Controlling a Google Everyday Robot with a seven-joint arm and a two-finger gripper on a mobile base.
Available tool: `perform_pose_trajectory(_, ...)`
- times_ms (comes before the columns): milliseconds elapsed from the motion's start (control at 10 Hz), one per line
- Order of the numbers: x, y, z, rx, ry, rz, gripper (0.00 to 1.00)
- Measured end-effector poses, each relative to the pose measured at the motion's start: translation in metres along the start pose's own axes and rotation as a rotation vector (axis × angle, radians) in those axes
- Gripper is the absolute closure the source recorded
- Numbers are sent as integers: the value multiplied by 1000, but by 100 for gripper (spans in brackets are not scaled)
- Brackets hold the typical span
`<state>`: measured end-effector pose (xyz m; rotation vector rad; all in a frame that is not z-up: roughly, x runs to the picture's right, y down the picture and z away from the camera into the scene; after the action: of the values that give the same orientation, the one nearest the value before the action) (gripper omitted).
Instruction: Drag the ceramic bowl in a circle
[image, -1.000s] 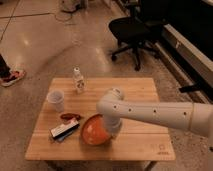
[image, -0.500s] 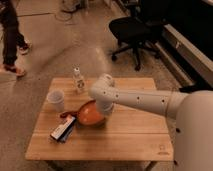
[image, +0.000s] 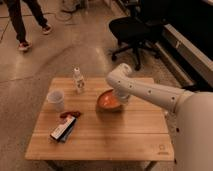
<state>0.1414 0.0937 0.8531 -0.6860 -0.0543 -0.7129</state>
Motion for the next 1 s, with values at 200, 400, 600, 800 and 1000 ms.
perform_pose_trajectory(200, 20, 34, 6, -37, 5, 14, 100)
perform_pose_trajectory(400, 19, 79, 8, -71, -13, -25, 100)
perform_pose_trajectory(600, 4, 112, 9, -89, -39, -83, 100)
perform_pose_trajectory(800, -22, 146, 7, -108, -73, -165, 100)
perform_pose_trajectory(1000, -40, 173, 7, -133, -87, -236, 100)
